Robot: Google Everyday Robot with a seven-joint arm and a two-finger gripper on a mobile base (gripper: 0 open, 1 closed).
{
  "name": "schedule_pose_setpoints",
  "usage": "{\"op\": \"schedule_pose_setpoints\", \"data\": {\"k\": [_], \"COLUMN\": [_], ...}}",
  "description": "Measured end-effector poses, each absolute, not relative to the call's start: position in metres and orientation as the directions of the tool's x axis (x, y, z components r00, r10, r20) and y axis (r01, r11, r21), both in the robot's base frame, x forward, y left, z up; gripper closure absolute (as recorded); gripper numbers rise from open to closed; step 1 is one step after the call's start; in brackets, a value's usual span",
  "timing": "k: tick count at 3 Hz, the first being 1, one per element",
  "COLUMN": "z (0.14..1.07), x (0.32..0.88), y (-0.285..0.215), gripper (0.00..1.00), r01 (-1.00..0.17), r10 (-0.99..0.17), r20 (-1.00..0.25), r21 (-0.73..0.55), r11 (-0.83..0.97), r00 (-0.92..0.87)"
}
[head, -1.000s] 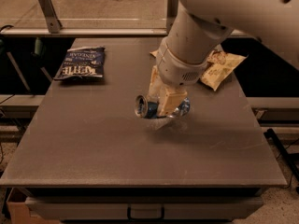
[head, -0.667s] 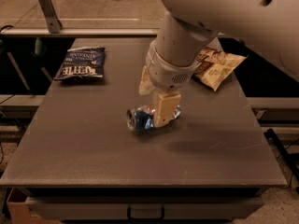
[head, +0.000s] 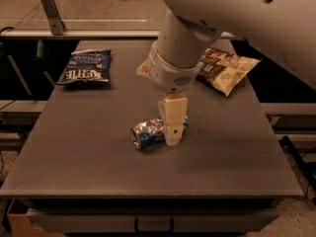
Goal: Knock redbull can over
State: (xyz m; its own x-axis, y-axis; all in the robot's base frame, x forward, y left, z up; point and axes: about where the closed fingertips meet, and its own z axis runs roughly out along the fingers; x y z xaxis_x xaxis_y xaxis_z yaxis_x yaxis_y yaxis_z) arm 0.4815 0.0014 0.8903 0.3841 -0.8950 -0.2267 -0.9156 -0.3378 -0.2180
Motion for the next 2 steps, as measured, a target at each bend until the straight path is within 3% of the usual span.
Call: {"op": "schedule_pose_setpoints", "data": {"k": [1, 2], "z": [0.907, 0.955], "x": [0.497, 0.509], "y": [-0.041, -0.145], "gripper": [0.00, 0.00], "r01": [-0.947, -0.964], "r10": [-0.903, -0.859], "r20": [-0.314, -0.501], "r21": [-0.227, -0.264], "r11": [-0.229, 0.030], "r00": [0.294, 0.110]}}
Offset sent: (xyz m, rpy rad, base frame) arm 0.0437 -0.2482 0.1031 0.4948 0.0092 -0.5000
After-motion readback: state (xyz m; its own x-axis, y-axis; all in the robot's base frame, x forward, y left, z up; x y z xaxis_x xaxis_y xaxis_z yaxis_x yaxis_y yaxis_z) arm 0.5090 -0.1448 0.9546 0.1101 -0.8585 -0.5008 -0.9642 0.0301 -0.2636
